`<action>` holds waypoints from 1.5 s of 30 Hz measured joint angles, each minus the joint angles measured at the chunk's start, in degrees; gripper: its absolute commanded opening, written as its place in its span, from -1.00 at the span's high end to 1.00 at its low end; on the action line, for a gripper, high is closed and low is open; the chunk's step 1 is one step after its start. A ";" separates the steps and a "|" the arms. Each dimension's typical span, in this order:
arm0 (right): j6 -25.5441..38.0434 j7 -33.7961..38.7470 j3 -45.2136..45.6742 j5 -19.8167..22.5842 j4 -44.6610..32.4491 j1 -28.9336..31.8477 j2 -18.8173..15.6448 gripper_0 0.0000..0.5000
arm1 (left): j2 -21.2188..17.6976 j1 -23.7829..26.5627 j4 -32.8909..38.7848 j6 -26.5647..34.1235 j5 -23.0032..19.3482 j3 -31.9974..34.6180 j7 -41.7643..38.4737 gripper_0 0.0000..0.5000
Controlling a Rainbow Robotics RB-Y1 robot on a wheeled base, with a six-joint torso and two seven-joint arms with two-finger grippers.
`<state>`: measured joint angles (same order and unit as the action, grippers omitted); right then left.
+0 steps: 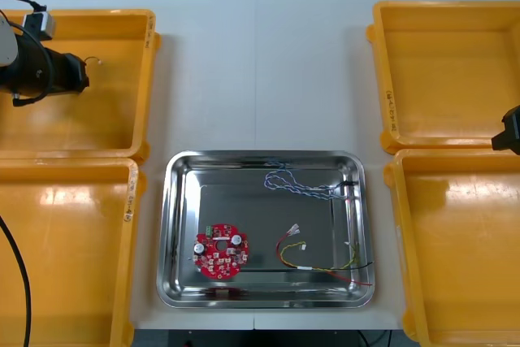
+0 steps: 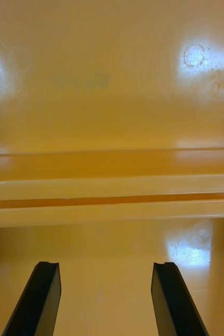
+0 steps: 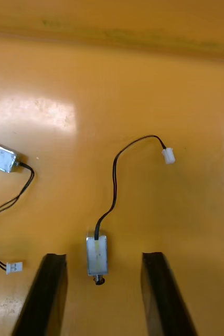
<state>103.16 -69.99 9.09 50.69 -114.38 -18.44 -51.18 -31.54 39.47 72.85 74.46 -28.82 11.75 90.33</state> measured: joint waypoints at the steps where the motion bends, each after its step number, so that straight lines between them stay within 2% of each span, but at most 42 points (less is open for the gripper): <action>1: 0.00 0.00 0.00 0.00 0.00 0.00 0.00 -1.00 | 0.00 0.03 0.08 0.81 -0.08 0.00 0.00 -1.00; 11: 0.00 0.00 0.00 0.00 0.00 0.00 0.00 -1.00 | -0.88 2.97 2.94 20.70 -1.69 0.00 -0.12 -1.00; 16: 0.00 0.00 0.00 0.00 0.00 0.00 0.00 -1.00 | -1.59 3.98 5.30 24.00 -1.68 0.00 -3.07 -1.00; 23: 0.00 0.00 0.00 0.00 0.00 0.00 0.00 -1.00 | -3.02 7.20 4.55 25.48 -0.83 -1.46 -13.51 -1.00; 34: 0.00 0.00 0.00 0.00 -0.02 0.02 0.00 -1.00 | -5.09 21.34 -15.24 24.61 1.16 -8.38 -15.19 -1.00; 37: 0.00 0.00 0.00 0.00 -0.02 0.03 0.00 -1.00 | -5.34 24.13 -20.65 21.10 1.72 -11.20 -15.19 -1.00; 45: 0.00 0.00 0.00 0.00 -0.02 0.04 0.00 -1.00 | -5.49 32.30 -41.68 9.91 1.84 -15.98 -15.13 -1.00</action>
<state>103.16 -69.99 9.10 50.69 -114.40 -18.40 -51.18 -37.03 71.76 31.17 84.37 -26.98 -4.23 75.20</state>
